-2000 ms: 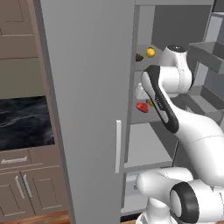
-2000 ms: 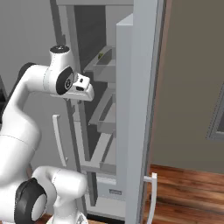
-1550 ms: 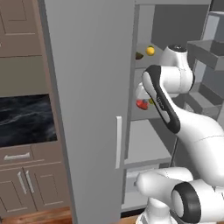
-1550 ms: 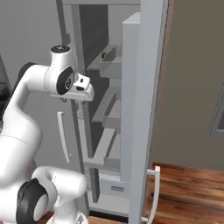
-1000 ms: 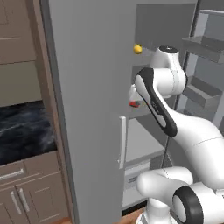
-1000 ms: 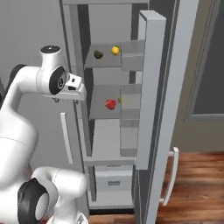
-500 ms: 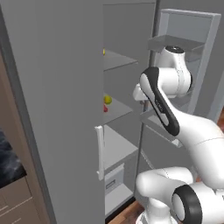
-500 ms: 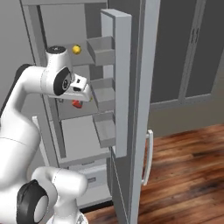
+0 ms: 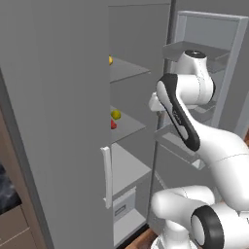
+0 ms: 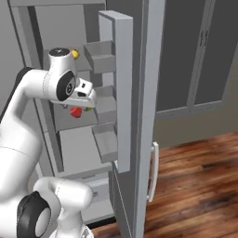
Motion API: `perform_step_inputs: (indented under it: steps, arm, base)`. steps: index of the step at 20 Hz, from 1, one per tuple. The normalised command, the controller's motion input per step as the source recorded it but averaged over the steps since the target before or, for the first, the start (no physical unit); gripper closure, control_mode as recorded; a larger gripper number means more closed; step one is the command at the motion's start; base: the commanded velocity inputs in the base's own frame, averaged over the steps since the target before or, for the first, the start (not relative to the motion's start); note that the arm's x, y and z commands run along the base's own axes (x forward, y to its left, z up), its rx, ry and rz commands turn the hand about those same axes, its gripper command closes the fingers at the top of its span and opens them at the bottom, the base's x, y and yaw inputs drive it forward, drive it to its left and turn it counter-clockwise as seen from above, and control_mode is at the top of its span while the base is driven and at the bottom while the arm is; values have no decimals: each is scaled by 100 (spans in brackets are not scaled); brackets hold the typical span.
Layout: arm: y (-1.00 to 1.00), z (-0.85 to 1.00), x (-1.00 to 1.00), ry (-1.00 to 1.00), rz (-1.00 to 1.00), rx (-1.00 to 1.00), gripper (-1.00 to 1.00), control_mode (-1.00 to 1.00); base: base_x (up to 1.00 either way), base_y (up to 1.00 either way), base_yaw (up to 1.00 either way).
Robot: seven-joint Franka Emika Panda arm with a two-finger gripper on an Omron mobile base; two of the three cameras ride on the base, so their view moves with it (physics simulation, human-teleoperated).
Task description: Take the kiwi and lemon from the highest rack and move them to the second highest rack where the steak and pear are located, to maximize freezer space. Close the freezer door after rearranging.
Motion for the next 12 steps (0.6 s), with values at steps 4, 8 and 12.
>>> perform_step_inputs:
  steps: [4, 8, 12]
  arm:
    - [0, 0, 0, 0, 0, 0, -100, 100]
    - [0, 0, 0, 0, 0, 0, -100, 100]
    - [0, 0, 0, 0, 0, 0, -100, 100]
  base:
    - [23, -38, 0]
    - [13, -25, 0]
    - [-17, 28, 9]
